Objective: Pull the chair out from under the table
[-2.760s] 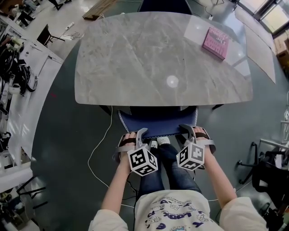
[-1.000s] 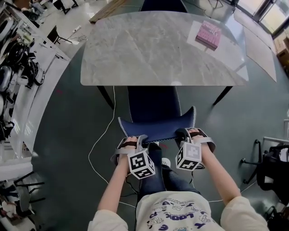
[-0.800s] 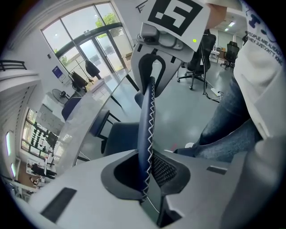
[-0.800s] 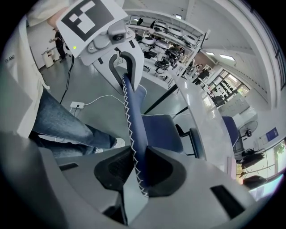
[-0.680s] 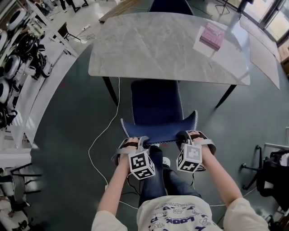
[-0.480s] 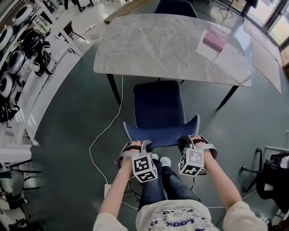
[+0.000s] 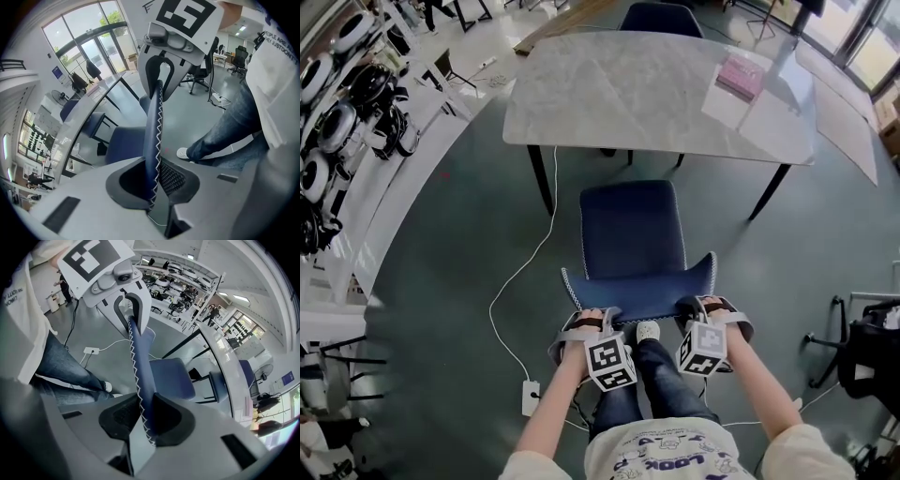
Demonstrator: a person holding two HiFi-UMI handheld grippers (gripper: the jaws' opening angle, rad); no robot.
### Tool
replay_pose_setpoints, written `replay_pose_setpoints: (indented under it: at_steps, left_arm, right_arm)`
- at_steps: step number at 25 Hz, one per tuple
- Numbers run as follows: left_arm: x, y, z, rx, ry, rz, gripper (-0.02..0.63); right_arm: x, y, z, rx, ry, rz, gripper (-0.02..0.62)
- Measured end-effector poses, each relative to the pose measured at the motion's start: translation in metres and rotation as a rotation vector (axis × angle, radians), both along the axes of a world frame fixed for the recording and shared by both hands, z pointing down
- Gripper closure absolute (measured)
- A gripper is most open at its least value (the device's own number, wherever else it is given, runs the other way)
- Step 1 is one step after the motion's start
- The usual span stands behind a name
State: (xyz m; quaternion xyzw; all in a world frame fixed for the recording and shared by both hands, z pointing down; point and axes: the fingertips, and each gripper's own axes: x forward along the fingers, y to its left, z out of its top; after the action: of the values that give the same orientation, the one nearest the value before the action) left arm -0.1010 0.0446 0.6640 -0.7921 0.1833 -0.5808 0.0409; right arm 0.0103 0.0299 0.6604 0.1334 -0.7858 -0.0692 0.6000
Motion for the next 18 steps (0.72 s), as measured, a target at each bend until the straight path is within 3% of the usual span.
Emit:
replay_pose_setpoints:
  at_steps: [18]
  left_arm:
    - [-0.010,0.083,0.004,-0.022,0.000,0.054,0.532]
  right_arm:
    - [-0.010,0.086,0.007,-0.016,0.003,0.043,0.508]
